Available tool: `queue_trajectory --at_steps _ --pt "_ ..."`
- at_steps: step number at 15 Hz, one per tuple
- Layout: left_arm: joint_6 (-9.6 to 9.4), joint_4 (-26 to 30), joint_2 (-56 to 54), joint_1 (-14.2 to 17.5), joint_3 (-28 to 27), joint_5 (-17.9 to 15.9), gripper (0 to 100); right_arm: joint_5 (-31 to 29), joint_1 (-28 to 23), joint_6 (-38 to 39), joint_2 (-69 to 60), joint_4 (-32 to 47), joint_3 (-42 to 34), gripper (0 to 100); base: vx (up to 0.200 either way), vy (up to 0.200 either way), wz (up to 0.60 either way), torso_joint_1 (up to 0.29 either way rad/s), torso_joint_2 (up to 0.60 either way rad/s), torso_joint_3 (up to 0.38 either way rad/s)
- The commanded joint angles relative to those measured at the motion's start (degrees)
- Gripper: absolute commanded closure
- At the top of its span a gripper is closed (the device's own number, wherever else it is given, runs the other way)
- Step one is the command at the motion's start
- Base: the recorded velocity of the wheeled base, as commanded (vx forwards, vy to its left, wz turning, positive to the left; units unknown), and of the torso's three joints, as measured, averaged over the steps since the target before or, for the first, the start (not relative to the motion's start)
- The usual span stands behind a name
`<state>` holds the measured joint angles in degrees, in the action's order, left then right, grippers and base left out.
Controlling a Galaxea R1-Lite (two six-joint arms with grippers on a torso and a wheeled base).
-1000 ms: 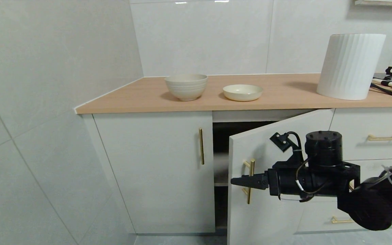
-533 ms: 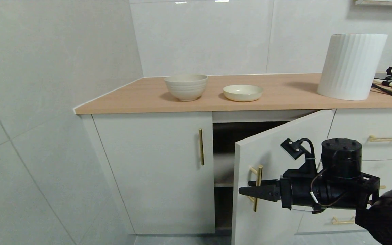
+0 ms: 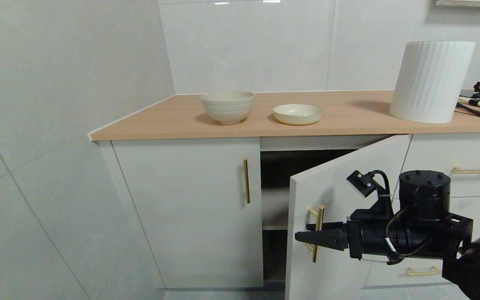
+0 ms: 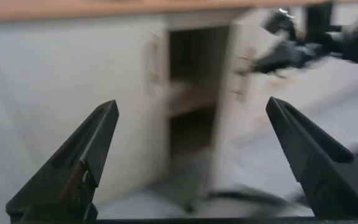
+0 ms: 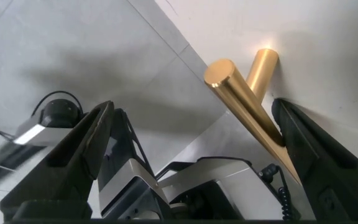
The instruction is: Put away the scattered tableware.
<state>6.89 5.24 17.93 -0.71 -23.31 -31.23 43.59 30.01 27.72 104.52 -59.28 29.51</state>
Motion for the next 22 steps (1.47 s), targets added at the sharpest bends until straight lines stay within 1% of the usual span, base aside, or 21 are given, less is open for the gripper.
queue_trajectory --at_steps 1,2,3,4,5,6,7,8,9,10,12,13,14,15,16,17,18,19,20,22 --pt "1.20 -5.7 31.2 -1.9 -7.9 -10.3 0 -0.1 0.0 -0.1 -0.2 -0.2 0.0 0 0.000 0.000 0.00 0.000 0.00 0.000" --pt "1.20 -8.5 35.8 -3.4 -8.2 -11.1 0 -0.1 0.0 -0.1 -0.2 -0.2 0.0 0 0.000 0.000 0.00 0.000 0.00 0.000" --pt "1.46 -12.1 41.5 -5.8 -8.8 -11.3 0 -0.1 0.0 -0.1 -0.5 -0.2 0.0 0 0.000 0.000 0.00 0.000 0.00 0.000" --pt "1.46 -12.1 41.5 -5.8 -8.8 -11.3 0 -0.1 0.0 -0.1 -0.5 -0.2 0.0 0 0.000 0.000 0.00 0.000 0.00 0.000" --pt "1.46 -22.6 59.2 -14.3 -10.3 -10.8 0 -0.1 0.1 -0.1 -0.4 -0.9 0.0 0 0.000 0.000 0.00 0.000 0.00 0.000" --pt "1.55 -26.5 64.6 -16.3 -10.8 -10.3 0 -0.1 0.1 -0.1 -0.3 -0.9 0.0 0 0.000 0.000 0.00 0.000 0.00 0.000" --pt "1.55 -26.5 64.6 -16.3 -10.8 -10.3 0 -0.1 0.1 -0.1 -0.3 -0.9 0.0 0 0.000 0.000 0.00 0.000 0.00 0.000" --pt "1.64 -35.4 74.4 -18.9 -11.4 -9.5 0 -0.1 0.1 -0.1 -0.3 -1.0 0.0 0 0.000 0.000 0.00 0.000 0.00 0.000" --pt "1.64 -40.0 79.1 -20.0 -11.4 -8.8 0 -0.1 0.1 -0.1 -0.4 -1.0 0.0 0 0.000 0.000 0.00 0.000 0.00 0.000" --pt "1.73 -42.9 81.9 -20.9 -11.4 -8.4 0 -0.1 0.1 -0.1 -0.4 -1.0 0.0 0 0.000 0.000 0.00 0.000 0.00 0.000" --pt "1.90 -52.6 91.5 -23.0 -11.7 -6.7 0 -0.1 0.4 -0.1 0.6 -1.0 0.1 0 0.000 0.000 0.00 0.000 0.00 0.000" --pt "3.31 -56.4 94.1 -23.8 -11.5 -6.3 0 -0.1 0.7 -0.1 0.9 -1.0 0.0 0 0.000 0.000 0.00 0.000 0.00 0.000" --pt "5.59 -59.6 95.7 -24.5 -11.3 -5.8 0 -0.1 0.7 -0.1 0.9 -1.0 0.1 0 0.000 0.000 0.00 0.000 0.00 0.000" --pt "9.46 -63.4 97.6 -25.7 -11.3 -5.1 0 -0.1 0.7 -0.1 0.9 -1.0 -0.1 0 0.000 0.000 0.00 0.000 0.00 0.000" --pt "11.39 -66.3 98.6 -26.0 -11.8 -4.0 0 -0.1 0.7 -0.1 1.0 -1.0 0.0 0 0.000 0.000 0.00 0.000 0.00 0.000" --pt "11.83 -68.0 99.6 -26.4 -11.8 -3.5 0 -0.1 0.7 -0.1 1.3 -1.0 0.0 0 0.000 0.000 0.00 0.000 0.00 0.000" --pt "11.83 -68.8 100.4 -26.9 -12.2 -3.1 0 -0.1 0.8 -0.2 1.4 -1.0 0.0 0 0.000 0.000 0.00 0.000 0.00 0.000" --pt "11.83 -68.9 100.7 -27.1 -12.6 -3.0 100 -0.1 0.8 -0.2 1.5 -1.0 0.0 0 0.000 0.000 0.00 0.000 0.00 0.000" --pt "11.83 -69.2 101.8 -27.1 -13.5 -2.3 100 -0.1 0.7 -0.2 1.5 -1.1 0.0 0 0.000 0.000 0.00 0.000 0.00 0.000" --pt "11.75 -71.8 102.6 -27.2 -15.1 -0.4 100 -0.2 0.7 -0.1 1.6 -2.2 -0.2 0 0.000 0.000 0.00 0.000 0.00 0.000"
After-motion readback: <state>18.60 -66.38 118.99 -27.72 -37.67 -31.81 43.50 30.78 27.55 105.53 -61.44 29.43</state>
